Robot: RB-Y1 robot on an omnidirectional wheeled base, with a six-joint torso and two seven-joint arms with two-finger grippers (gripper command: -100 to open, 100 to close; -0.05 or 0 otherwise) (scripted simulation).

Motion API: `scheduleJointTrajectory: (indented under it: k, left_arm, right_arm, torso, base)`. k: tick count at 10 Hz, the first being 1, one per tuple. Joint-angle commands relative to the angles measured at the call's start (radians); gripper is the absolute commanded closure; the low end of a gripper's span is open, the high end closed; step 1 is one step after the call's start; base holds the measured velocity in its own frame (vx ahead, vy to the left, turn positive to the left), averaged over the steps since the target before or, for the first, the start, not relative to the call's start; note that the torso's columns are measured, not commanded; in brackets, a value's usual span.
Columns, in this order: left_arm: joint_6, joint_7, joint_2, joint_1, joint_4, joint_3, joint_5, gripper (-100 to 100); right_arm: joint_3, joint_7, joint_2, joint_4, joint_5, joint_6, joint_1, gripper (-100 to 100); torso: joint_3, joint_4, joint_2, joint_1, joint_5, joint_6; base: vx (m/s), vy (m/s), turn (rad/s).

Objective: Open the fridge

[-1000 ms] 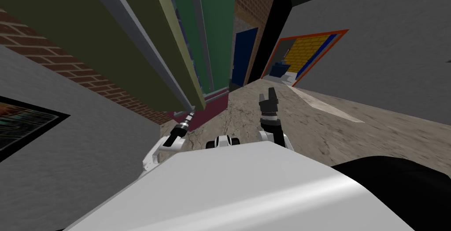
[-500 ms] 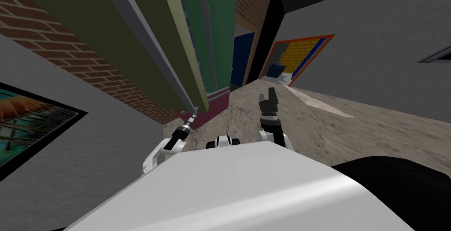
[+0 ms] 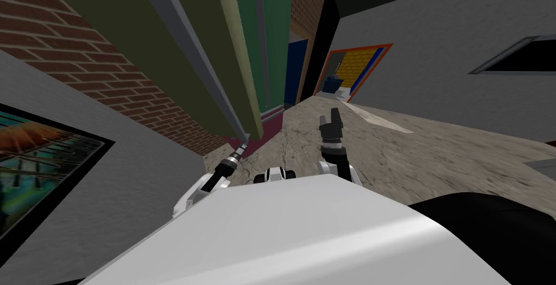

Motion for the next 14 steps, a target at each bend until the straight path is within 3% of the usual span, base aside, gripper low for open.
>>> scheduleJointTrajectory:
  k: [1, 2, 3, 5, 14]
  left_arm:
    - [-0.016, -0.001, 0.03, 0.011, -0.045, -0.005, 0.005, 100]
    - [-0.026, -0.002, 0.045, 0.02, -0.06, -0.021, 0.007, 100]
    - [-0.002, 0.0, 0.049, 0.037, -0.06, -0.028, 0.01, -100]
    - [0.023, 0.001, 0.07, 0.058, -0.115, -0.024, 0.018, -100]
    - [0.11, 0.005, 0.143, 0.132, -0.303, -0.01, 0.047, -100]
  right_arm:
    - [0.0, 0.0, 0.0, 0.0, 0.0, 0.0, 0.0, 0]
    - [0.0, 0.0, 0.0, 0.0, 0.0, 0.0, 0.0, 0]
    - [0.0, 0.0, 0.0, 0.0, 0.0, 0.0, 0.0, 0]
    - [0.0, 0.0, 0.0, 0.0, 0.0, 0.0, 0.001, 0]
    - [0.0, 0.0, 0.0, 0.0, 0.0, 0.0, 0.0, 0]
  torso:
    - [-0.003, 0.001, -0.004, -0.004, -0.002, 0.0]
    - [-0.004, 0.0, -0.005, -0.006, -0.002, 0.002]
    - [-0.003, 0.002, -0.003, -0.002, -0.001, 0.003]
    - [-0.004, -0.009, -0.009, -0.016, 0.0, 0.006]
    - [0.003, 0.006, 0.009, -0.013, -0.005, 0.005]
  base:
    - [-0.092, 0.138, -0.054]
    - [-0.101, 0.213, -0.126]
    - [-0.029, 0.107, -0.011]
    - [0.053, -0.033, 0.093]
    - [0.035, -0.011, 0.041]
